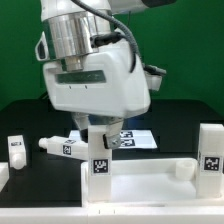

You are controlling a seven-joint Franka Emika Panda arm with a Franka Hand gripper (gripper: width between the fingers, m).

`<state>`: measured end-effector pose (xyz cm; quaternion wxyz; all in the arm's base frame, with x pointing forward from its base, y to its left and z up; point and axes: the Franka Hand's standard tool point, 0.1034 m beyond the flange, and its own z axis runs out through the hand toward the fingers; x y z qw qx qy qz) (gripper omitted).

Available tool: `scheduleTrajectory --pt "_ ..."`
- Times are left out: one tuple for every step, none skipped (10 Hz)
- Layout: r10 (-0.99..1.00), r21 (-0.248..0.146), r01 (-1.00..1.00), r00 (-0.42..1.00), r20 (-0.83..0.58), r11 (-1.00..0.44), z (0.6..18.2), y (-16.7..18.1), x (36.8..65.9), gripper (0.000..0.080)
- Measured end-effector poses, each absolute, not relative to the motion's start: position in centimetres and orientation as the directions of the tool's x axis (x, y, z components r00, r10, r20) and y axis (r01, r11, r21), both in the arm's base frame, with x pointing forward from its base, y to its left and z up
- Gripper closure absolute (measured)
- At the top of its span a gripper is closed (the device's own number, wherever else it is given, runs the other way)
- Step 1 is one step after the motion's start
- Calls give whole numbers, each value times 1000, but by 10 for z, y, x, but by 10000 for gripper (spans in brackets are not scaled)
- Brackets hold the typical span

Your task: Assemble desk

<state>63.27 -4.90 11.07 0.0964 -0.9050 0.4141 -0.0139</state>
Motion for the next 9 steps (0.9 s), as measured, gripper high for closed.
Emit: scheduleTrajectory --pt "-724 -187 -718 688 -46 -670 110 -49 633 184" --pt "-693 -189 -686 720 -37 -702 110 -49 633 160" --pt "-642 -190 -634 766 -24 -750 110 -50 633 160" --pt "-528 -175 -518 849 16 -837 110 -50 634 151" --pt "-317 -140 -305 945 76 -942 109 -47 636 151" --pt "-175 -127 -163 980 94 -978 106 -47 634 150" --pt "-139 -122 -127 986 95 -984 103 -49 633 150" --pt "-166 -125 -154 982 92 -980 104 -48 633 150" --pt "-188 -127 -176 978 89 -976 104 -48 633 286"
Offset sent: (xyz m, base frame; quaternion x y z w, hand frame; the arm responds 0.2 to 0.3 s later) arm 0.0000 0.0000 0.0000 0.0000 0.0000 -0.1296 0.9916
